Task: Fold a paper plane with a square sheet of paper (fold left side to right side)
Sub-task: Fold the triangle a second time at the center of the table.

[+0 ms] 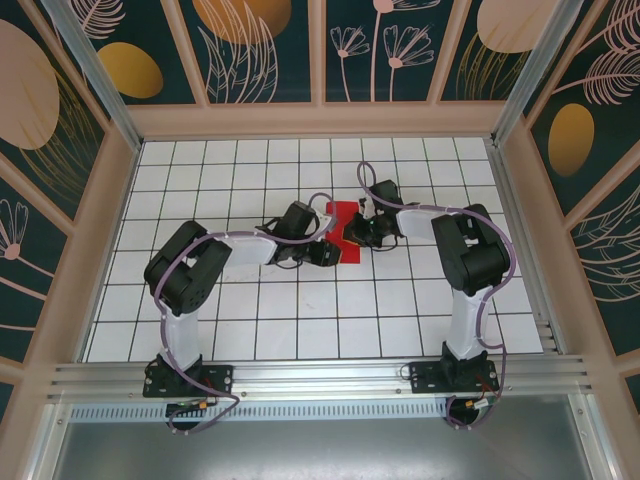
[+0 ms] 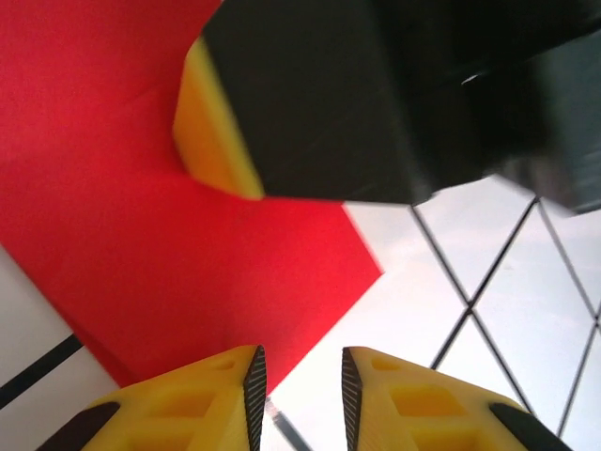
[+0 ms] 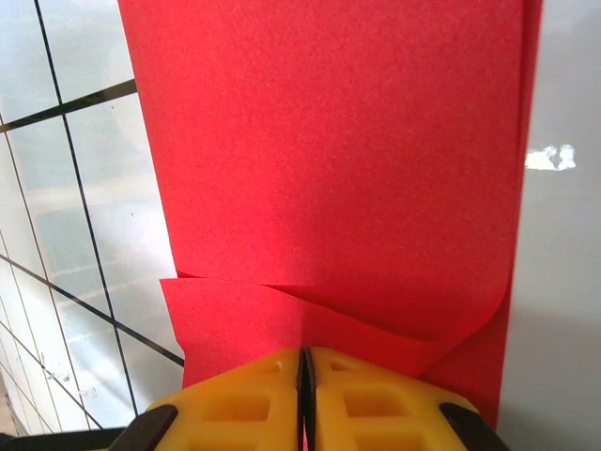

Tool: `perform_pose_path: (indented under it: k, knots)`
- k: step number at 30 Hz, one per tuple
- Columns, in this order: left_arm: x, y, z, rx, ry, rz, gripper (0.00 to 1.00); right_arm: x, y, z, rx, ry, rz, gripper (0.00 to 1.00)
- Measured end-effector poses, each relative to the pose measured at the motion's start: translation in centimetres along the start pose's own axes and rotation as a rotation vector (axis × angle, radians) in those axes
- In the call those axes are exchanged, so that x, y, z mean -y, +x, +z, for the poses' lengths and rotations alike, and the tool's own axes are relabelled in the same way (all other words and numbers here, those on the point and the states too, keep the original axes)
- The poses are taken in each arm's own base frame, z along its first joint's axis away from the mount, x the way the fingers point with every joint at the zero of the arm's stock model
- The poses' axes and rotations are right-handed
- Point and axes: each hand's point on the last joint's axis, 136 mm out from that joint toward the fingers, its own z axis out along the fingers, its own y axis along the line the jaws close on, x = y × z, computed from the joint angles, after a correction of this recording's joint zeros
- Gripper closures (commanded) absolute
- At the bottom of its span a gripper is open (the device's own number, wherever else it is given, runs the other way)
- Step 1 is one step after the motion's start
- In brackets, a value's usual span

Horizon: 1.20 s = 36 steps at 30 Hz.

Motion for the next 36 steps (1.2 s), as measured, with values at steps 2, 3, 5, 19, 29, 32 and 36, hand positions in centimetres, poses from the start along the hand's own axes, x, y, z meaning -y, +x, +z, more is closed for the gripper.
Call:
perform_pose_path:
  k: [2,3,5,19,29,32,36]
  knots:
    - [-0.4,0.2,0.1,-0.006,-0.015,-0.004,0.73,0.0,0.0,0.0,0.001,-0.001,-0.001,0.88]
    - [-0.5,0.3,0.1,-0.007,-0.023,-0.006,0.75,-0.1,0.0,-0.1,0.003,-0.001,-0.002,0.88]
    - [-0.8,0.3,0.2,-0.007,-0.036,-0.004,0.78,-0.1,0.0,-0.2,0.003,-0.001,-0.002,0.9]
    - [-1.4,0.8,0.3,0.037,-0.01,0.006,0.93,-2.3,0.6,-3.7,0.054,-0.036,-0.049,0.98]
    - [-1.5,0.7,0.2,0.044,0.002,0.001,0.94,-3.1,3.3,-1.5,-0.012,-0.043,-0.08,0.98]
    - [-1.5,0.7,0.2,0.044,0.003,-0.001,0.94,-2.6,3.8,-0.6,-0.035,-0.033,-0.074,0.98]
    - [-1.5,0.7,0.2,0.044,0.002,-0.001,0.95,-2.1,4.0,0.3,-0.053,-0.024,-0.07,0.98]
